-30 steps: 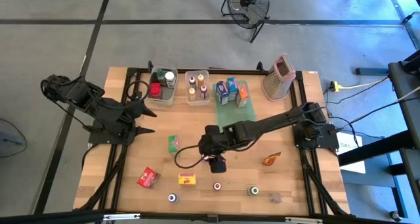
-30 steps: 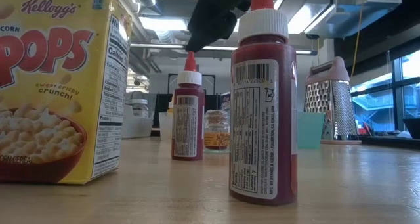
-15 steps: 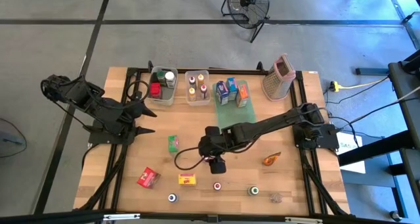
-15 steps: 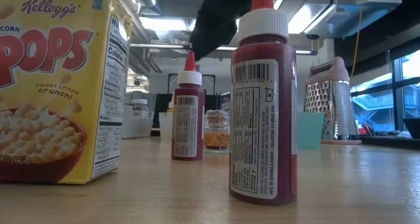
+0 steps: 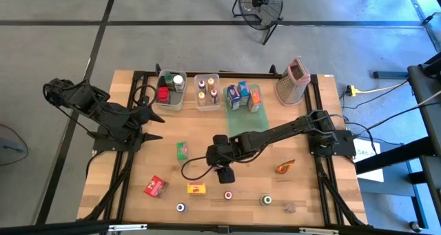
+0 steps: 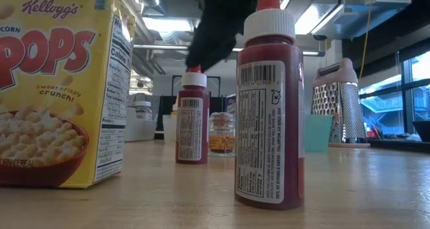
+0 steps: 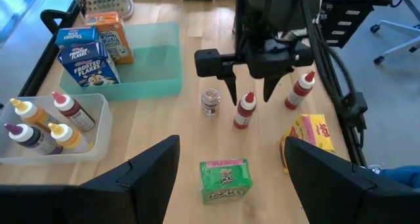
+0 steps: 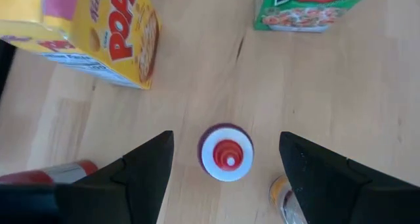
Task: Pick & Place Kitchen Items
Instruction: Put the top red food coloring bottle into the transparent bin
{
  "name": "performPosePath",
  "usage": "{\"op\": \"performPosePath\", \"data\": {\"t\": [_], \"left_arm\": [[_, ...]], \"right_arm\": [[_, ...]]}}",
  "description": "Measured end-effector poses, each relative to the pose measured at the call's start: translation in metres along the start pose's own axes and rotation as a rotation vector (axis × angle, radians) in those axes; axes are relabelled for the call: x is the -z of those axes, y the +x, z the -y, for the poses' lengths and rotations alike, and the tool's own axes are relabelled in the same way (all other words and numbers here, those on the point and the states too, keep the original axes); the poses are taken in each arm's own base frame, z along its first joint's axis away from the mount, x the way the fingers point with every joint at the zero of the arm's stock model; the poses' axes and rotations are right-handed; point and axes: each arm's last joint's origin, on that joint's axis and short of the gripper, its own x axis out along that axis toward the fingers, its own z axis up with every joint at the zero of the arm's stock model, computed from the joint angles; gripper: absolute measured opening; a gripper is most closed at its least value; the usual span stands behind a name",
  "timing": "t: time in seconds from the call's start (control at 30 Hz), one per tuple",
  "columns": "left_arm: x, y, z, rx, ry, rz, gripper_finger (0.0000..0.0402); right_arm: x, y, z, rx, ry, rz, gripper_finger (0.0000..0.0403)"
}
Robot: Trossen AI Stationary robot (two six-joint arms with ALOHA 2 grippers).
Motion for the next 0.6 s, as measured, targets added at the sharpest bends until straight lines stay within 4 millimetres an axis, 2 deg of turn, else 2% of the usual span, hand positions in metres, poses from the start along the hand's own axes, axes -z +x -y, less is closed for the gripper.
{"op": "performPosePath", "data": {"t": [0.6], "left_arm": [[0.0001, -0.0001, -0.0001, 0.0, 0.015, 0.0, 0.027]], "right_arm": [[0.0094, 0.004, -0.0002, 0.013, 0.114, -0.091, 0.0279]]}}
